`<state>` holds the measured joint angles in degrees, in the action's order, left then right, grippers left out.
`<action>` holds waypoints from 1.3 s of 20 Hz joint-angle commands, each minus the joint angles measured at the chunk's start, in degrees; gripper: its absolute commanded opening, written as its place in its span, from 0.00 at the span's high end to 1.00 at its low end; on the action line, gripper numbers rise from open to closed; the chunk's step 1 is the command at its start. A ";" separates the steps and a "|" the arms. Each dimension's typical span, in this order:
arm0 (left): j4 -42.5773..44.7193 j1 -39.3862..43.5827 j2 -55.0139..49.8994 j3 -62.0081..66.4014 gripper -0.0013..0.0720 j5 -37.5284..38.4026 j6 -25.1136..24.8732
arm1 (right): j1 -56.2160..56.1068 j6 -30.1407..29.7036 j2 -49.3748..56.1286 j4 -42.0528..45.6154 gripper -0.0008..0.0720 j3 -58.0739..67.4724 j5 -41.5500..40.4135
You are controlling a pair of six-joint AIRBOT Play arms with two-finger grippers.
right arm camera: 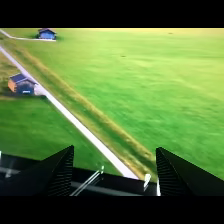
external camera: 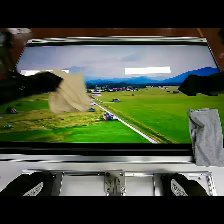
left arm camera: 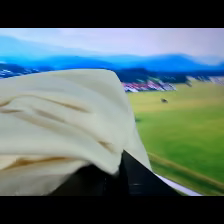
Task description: Fold the shirts.
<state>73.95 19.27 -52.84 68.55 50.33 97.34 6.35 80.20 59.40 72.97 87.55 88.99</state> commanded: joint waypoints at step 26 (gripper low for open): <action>-32.87 -13.03 -28.33 -16.74 0.01 6.14 -12.55 | 9.09 -4.48 20.59 -13.20 0.10 -21.97 -2.99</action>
<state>49.47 6.24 -78.81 55.53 61.82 87.57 15.62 78.15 75.16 65.21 66.06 88.44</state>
